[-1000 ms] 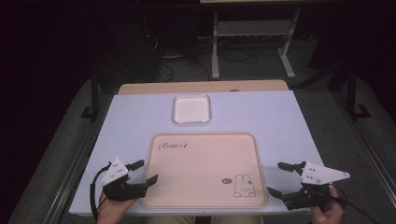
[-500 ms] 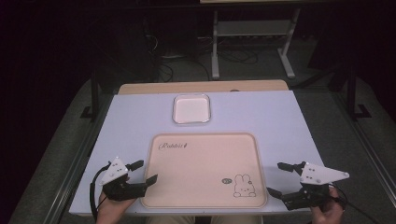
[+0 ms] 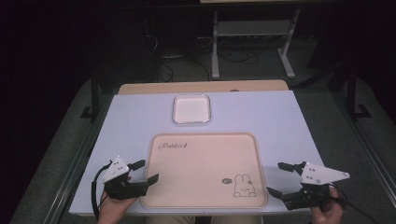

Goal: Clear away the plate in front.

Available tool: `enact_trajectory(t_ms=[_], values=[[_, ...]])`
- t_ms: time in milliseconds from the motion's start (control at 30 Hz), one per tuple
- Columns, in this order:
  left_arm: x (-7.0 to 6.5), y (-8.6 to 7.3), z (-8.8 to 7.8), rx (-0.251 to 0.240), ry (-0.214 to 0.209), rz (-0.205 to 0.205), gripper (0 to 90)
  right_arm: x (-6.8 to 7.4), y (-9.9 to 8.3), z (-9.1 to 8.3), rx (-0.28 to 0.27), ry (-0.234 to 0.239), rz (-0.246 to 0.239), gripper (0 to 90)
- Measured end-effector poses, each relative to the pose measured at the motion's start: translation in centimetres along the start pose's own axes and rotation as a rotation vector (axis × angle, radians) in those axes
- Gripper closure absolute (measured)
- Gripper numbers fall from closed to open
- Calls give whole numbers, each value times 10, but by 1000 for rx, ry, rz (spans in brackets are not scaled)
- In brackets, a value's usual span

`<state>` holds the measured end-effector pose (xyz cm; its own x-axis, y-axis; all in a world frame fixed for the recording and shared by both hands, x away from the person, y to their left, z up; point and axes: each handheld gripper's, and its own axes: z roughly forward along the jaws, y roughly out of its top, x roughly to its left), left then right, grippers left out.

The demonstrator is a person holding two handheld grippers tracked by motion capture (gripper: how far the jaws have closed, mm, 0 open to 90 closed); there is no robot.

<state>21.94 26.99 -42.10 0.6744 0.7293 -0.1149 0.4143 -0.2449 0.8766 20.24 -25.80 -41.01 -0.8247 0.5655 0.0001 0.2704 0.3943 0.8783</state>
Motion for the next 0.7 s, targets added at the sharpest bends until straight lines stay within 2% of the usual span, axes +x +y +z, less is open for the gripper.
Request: enact_trajectory(t_ms=[467, 700], values=[[4, 4, 6, 12, 7, -11, 244, 0, 0, -1, -1, 0, -2, 131], [3, 13, 14, 42, 0, 17, 244, 0, -1, -1, -3, -4, 6, 131]])
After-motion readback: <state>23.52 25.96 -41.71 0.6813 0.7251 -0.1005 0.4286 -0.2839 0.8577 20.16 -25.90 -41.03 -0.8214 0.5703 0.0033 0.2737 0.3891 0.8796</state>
